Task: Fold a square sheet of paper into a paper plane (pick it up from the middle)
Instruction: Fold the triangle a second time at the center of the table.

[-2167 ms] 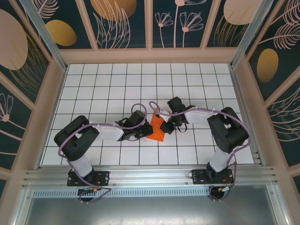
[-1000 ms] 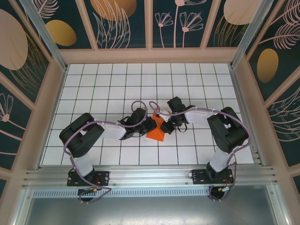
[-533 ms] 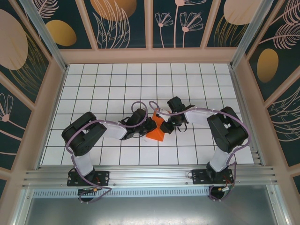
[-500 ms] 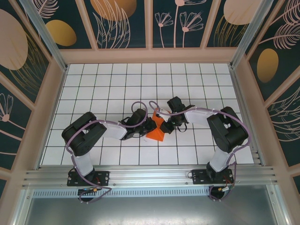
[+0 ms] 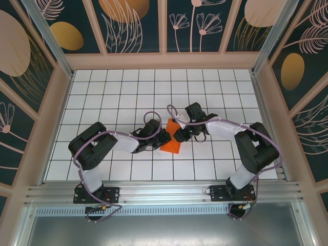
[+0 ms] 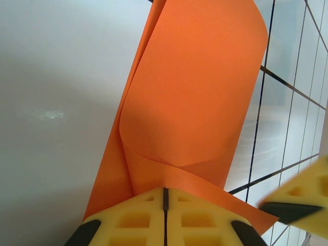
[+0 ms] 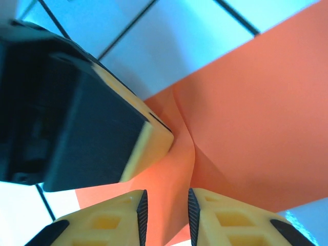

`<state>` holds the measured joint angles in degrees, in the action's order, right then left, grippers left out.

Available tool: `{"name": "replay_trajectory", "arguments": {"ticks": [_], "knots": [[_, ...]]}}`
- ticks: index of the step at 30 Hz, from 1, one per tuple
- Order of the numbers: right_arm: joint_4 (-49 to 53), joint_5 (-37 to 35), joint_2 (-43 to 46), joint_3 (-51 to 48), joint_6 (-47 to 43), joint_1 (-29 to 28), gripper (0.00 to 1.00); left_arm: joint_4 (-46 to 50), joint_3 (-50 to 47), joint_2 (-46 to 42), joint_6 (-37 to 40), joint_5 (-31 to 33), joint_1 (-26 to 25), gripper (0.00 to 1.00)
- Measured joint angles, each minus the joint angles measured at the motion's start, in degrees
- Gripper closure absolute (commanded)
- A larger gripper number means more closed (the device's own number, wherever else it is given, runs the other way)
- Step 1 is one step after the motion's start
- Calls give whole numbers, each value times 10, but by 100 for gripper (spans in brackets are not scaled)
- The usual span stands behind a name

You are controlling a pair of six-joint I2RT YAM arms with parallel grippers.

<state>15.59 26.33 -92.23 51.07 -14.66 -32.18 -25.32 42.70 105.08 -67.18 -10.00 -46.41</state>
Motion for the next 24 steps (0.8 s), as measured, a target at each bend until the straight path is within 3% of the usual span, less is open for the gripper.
{"name": "replay_trajectory", "arguments": {"ticks": [5, 11, 17, 24], "knots": [[1, 1, 34, 0, 66, 0, 74, 0, 0, 0, 0, 0, 0, 91], [-21, 65, 70, -48, 177, -3, 90, 0, 0, 0, 0, 0, 0, 91], [-49, 103, 77, -106, 258, -29, 92, -2, 0, 1, 0, 0, 0, 91], [-62, 100, 45, -99, 292, -52, 92, -2, 0, 1, 0, 0, 0, 92]]}}
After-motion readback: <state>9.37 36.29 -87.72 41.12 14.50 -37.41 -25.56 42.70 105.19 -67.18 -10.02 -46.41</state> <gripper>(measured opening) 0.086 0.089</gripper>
